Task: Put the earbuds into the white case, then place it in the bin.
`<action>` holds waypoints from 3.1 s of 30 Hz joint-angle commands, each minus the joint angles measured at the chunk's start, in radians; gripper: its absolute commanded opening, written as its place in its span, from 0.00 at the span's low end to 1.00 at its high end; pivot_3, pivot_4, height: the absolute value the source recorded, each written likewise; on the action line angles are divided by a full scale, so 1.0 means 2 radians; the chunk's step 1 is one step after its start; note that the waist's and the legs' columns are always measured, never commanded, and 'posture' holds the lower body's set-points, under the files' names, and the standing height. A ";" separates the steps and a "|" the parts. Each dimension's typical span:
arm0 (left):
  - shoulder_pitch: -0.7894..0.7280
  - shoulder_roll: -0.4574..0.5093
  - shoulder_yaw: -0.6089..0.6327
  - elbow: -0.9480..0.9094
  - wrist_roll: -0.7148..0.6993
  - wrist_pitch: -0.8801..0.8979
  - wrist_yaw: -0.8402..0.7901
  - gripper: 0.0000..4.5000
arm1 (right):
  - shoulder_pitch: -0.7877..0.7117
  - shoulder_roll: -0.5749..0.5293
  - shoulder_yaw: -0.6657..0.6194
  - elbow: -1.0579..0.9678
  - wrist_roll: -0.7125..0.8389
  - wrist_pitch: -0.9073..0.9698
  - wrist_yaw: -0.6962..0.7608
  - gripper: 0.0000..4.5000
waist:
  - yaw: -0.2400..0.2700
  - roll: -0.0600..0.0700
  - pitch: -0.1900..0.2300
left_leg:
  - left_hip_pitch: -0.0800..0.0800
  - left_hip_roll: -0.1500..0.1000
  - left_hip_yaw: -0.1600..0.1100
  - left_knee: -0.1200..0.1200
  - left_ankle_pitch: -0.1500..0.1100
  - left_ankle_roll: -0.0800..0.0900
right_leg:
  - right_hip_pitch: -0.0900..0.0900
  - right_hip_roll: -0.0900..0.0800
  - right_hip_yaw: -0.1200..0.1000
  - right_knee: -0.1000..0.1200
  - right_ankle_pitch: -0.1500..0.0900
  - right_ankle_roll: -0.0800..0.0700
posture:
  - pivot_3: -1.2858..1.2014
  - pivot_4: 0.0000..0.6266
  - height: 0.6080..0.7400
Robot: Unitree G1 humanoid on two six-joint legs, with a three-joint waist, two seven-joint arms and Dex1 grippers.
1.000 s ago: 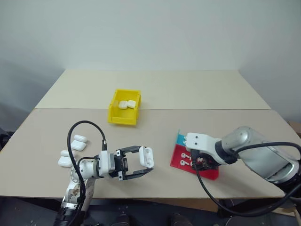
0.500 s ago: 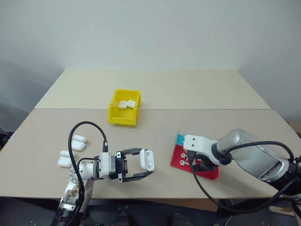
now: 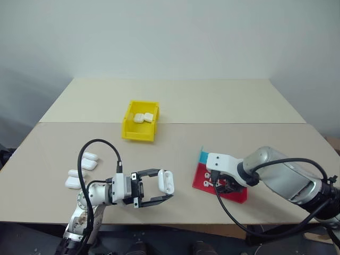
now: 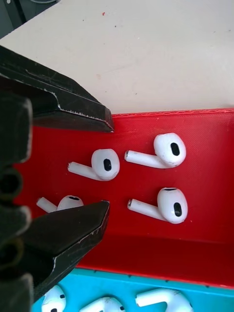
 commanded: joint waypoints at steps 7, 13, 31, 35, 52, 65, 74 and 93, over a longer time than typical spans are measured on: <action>0.005 0.012 -0.003 -0.023 0.002 0.003 0.017 0.62 | -0.009 -0.003 0.012 0.006 -0.022 -0.020 -0.001 0.42 | 0.000 0.000 0.000 | 0.000 0.000 0.000 0.000 0.000 0.000 | 0.000 0.000 0.000 0.000 0.000 0.000 | 0.52 0.24 1.00; 0.002 0.012 -0.004 -0.019 0.005 0.000 0.018 0.62 | -0.005 -0.003 0.009 0.007 -0.026 -0.026 0.004 0.42 | 0.000 0.000 0.000 | 0.000 0.000 0.000 0.000 0.000 0.000 | 0.000 0.000 0.000 0.000 0.000 0.000 | 0.52 0.24 1.00; -0.003 0.011 -0.004 -0.013 0.012 -0.001 0.022 0.62 | -0.002 -0.003 0.004 0.001 -0.026 -0.031 0.011 0.16 | 0.000 0.000 0.000 | 0.000 0.000 0.000 0.000 0.000 0.000 | 0.000 0.000 0.000 0.000 0.000 0.000 | 0.52 0.24 1.00; -0.008 0.008 -0.002 -0.013 0.010 -0.001 0.025 0.62 | -0.001 -0.010 -0.022 -0.013 -0.015 -0.024 0.012 0.16 | 0.000 0.000 0.000 | 0.000 0.000 0.000 0.000 0.000 0.000 | 0.000 0.000 0.000 -0.001 0.000 0.000 | 0.52 0.24 1.00; -0.116 0.010 0.026 -0.102 -0.152 0.178 0.042 0.62 | 0.065 0.120 -0.486 -0.010 0.212 -0.246 0.046 0.16 | 0.001 0.000 0.000 | -0.001 0.000 0.000 -0.002 0.000 0.000 | 0.001 0.001 -0.001 -0.004 -0.001 0.004 | 0.52 0.24 1.00; -0.149 0.019 0.032 -0.147 -0.172 0.247 0.061 0.62 | 0.026 0.278 -0.461 0.093 0.307 -0.457 0.124 0.16 | 0.001 0.000 0.000 | -0.001 0.000 0.000 -0.002 0.000 0.000 | 0.002 0.001 0.000 -0.004 0.002 0.001 | 0.52 0.24 1.00; -0.139 0.020 0.036 -0.159 -0.167 0.247 0.061 0.62 | 0.030 0.308 -0.405 0.114 0.293 -0.507 0.151 0.16 | 0.000 0.000 0.000 | 0.000 0.001 0.000 -0.002 0.000 0.000 | 0.001 0.002 0.000 -0.004 0.002 0.001 | 0.52 0.24 1.00; -0.137 0.014 0.033 -0.152 -0.149 0.240 0.050 0.62 | 0.066 0.294 -0.345 0.112 0.251 -0.555 0.169 0.16 | 0.001 0.000 0.000 | 0.000 0.001 0.000 -0.002 0.000 0.000 | 0.001 0.002 0.000 -0.004 0.002 0.000 | 0.52 0.24 1.00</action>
